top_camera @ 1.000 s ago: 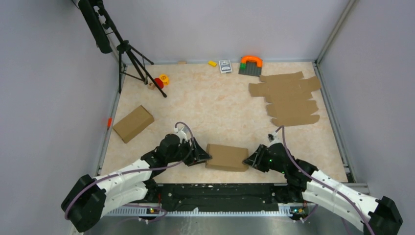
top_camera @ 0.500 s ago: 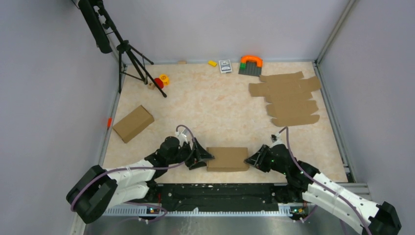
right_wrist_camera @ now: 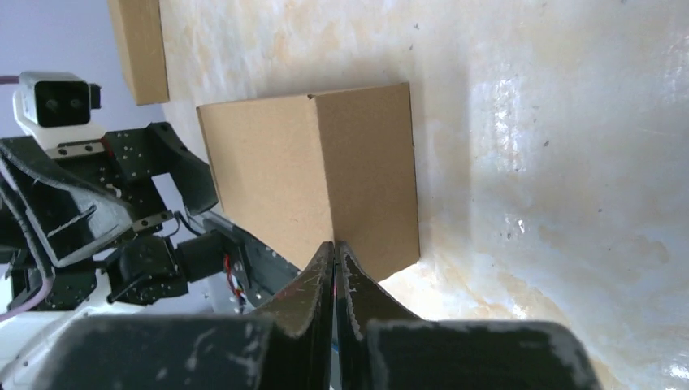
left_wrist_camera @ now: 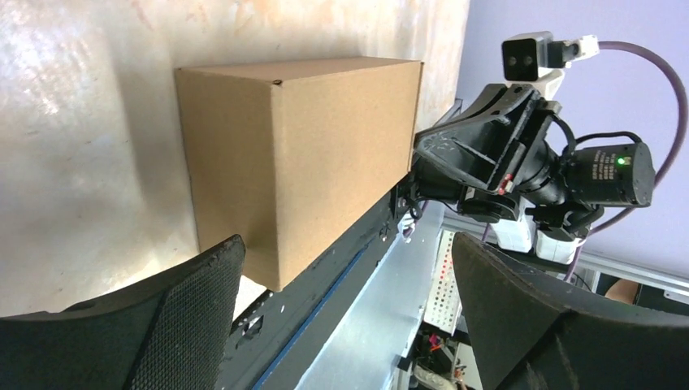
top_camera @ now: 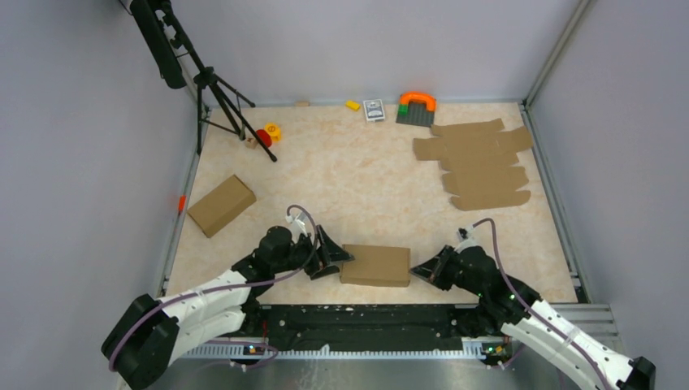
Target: Fold the paper box
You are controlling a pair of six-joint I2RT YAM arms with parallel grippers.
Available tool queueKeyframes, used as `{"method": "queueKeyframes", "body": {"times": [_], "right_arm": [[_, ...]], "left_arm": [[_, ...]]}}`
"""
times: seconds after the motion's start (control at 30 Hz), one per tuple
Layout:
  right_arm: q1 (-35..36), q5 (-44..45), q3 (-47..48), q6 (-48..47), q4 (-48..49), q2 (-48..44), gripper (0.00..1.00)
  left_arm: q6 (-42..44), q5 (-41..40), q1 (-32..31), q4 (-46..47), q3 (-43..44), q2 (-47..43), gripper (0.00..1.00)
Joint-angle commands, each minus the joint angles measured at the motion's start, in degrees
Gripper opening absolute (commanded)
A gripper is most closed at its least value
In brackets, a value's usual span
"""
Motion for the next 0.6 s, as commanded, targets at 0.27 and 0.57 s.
{"method": "queueKeyframes", "body": {"times": [0.27,0.57], "right_arm": [[-0.3,-2.0,1.2,-2.7,0.9,4.4,0.30],[-0.3,-3.5,3.9,-6.3,7.6,11.8,0.42]], "left_arm": [[4.7,-0.9,0.2,-6.7,2.1,1.6,0.98],[6.3,-1.2,0.2,-9.2,3.6,1.5,0.97]]}}
